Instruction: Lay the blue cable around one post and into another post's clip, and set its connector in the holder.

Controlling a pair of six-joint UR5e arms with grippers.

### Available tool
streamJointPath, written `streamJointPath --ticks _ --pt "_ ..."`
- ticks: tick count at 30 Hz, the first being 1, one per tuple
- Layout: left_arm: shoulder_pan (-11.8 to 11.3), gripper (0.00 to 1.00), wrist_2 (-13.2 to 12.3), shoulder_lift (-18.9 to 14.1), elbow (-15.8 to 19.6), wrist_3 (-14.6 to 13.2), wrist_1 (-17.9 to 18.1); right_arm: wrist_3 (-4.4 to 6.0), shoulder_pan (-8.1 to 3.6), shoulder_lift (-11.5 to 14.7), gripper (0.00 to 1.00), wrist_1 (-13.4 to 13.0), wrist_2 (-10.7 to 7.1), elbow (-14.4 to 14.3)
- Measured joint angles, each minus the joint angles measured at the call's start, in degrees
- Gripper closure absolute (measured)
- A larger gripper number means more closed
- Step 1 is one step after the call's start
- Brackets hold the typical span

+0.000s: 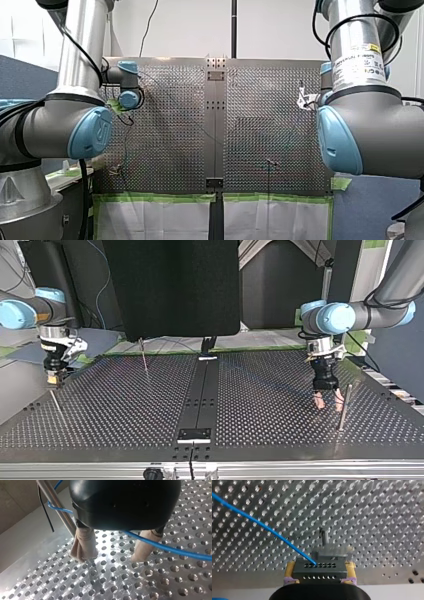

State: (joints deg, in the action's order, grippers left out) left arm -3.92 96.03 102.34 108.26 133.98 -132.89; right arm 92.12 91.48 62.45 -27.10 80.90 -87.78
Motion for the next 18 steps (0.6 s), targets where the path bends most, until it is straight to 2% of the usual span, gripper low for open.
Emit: streamJointPath --ticks 3,9,13,18 --pt "0.1 0.0 0.0 0.0 0.0 0.0 0.0 0.35 0.25 -0.1 1.0 1.5 -0.53 1.3" --pt "0.1 0.0 0.0 0.0 0.0 -0.1 0.0 1.51 0.39 0.0 1.0 4.4 -3.05 2.7" --pt "0.1 0.0 0.0 0.0 0.0 -0.2 0.0 2.26 -0.12 -0.1 1.0 6.1 -4.29 2.8" --pt "0.1 0.0 0.1 0.0 0.0 -0.2 0.0 2.56 -0.91 0.0 1.0 6.6 -5.36 2.8"
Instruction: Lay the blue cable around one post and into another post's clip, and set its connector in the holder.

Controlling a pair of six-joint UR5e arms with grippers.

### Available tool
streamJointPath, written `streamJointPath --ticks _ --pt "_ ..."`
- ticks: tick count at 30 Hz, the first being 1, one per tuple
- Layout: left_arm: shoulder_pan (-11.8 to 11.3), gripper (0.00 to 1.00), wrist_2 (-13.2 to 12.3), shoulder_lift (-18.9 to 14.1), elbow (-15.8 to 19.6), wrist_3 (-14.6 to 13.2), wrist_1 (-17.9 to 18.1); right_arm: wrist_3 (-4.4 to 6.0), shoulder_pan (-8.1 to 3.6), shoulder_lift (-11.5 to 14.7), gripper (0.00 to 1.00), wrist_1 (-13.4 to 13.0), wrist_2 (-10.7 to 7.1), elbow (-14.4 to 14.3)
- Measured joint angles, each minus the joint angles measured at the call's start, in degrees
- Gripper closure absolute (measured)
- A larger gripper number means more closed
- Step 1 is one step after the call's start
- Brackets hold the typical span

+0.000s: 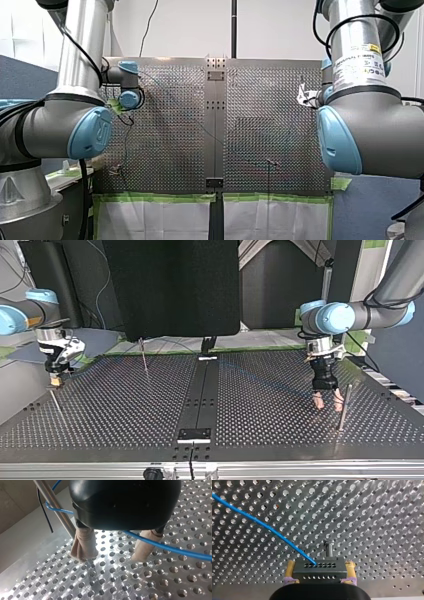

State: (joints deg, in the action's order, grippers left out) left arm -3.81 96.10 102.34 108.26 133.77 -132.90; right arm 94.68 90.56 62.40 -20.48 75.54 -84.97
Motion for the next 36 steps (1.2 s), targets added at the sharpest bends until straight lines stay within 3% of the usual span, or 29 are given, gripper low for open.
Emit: streamJointPath --ticks 6,19,36 --pt "0.0 0.0 0.0 0.0 0.0 0.0 0.0 -0.2 -0.95 0.0 1.0 -0.5 -2.71 0.0" --pt "0.0 0.0 0.0 0.0 0.0 0.0 0.1 -0.03 -3.01 0.0 1.0 -4.9 -9.15 0.0" --pt "0.0 0.0 0.0 0.0 0.0 -0.5 0.0 -0.01 -4.24 -0.3 1.0 -5.4 -9.7 -0.2"
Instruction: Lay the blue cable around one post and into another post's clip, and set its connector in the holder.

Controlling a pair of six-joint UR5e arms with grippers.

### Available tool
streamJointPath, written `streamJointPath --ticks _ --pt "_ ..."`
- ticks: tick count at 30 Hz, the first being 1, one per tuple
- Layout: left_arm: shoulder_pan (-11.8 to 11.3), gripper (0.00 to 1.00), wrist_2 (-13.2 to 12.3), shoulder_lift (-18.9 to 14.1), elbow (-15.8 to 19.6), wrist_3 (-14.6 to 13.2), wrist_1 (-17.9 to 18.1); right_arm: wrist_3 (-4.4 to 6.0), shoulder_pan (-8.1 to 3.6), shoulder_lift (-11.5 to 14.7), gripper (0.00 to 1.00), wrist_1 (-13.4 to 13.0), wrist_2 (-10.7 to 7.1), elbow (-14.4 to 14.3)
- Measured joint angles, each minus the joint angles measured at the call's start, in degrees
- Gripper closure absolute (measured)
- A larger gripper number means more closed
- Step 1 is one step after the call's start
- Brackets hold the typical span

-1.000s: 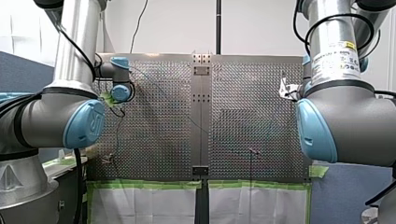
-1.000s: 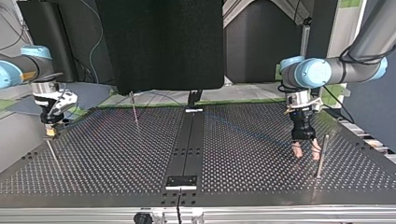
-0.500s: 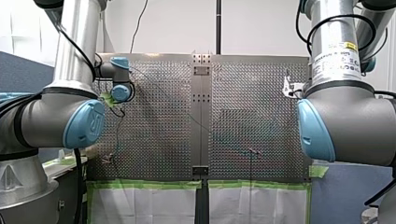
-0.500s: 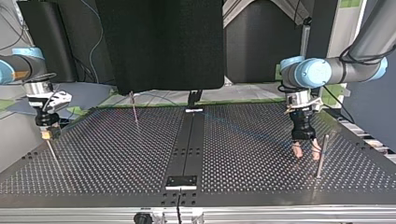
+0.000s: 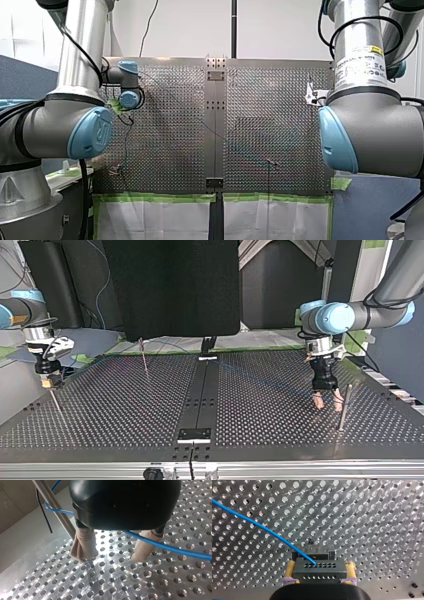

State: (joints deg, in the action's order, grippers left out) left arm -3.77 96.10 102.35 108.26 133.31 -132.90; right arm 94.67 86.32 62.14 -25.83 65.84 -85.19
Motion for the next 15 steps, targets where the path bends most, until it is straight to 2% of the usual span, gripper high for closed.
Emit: streamJointPath --ticks 15 --pt "0.0 0.0 0.0 0.0 0.0 -0.1 0.0 -0.24 0.49 -0.6 1.0 0.9 0.12 0.0"
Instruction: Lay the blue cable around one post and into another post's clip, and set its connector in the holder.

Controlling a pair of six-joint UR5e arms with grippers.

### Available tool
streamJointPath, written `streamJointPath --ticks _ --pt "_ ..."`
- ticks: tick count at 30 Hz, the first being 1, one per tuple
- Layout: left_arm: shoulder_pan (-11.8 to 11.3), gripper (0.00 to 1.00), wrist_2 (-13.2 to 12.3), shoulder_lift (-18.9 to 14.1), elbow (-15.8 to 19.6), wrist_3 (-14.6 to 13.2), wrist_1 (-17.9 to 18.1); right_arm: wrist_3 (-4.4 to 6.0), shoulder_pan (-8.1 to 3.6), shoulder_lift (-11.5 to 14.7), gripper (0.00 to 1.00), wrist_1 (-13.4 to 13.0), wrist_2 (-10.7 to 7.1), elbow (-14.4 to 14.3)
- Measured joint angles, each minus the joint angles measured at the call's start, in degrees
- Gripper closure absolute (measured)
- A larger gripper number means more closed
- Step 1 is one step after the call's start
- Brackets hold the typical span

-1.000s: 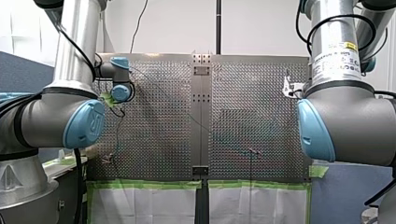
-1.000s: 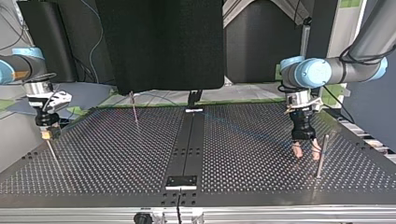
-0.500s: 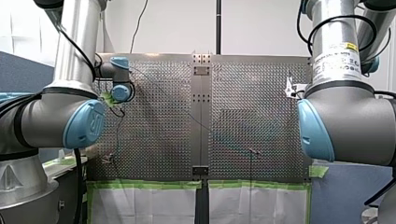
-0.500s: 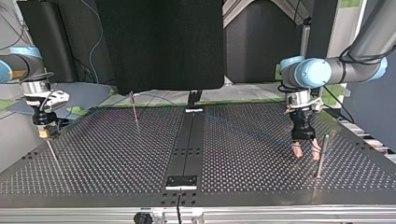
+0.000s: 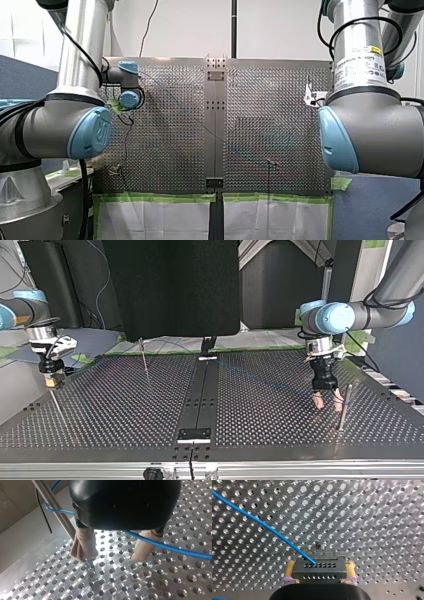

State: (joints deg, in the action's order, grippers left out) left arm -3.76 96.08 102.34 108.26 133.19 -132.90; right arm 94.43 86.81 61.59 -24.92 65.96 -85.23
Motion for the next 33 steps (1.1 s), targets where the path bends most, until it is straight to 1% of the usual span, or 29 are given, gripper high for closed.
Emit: streamJointPath --ticks 6,20,33 --pt "0.1 0.0 0.0 0.0 0.0 0.0 0.0 -0.32 -0.01 -0.4 1.0 0.2 0.21 0.0" --pt "0.1 0.0 0.0 0.0 0.0 -0.1 0.0 0.49 -0.35 -0.7 1.0 -0.3 0.15 0.6" --pt "0.2 0.0 0.0 0.0 0.0 -0.1 0.0 0.76 -0.37 -1.1 1.0 0.2 0.15 1.6"
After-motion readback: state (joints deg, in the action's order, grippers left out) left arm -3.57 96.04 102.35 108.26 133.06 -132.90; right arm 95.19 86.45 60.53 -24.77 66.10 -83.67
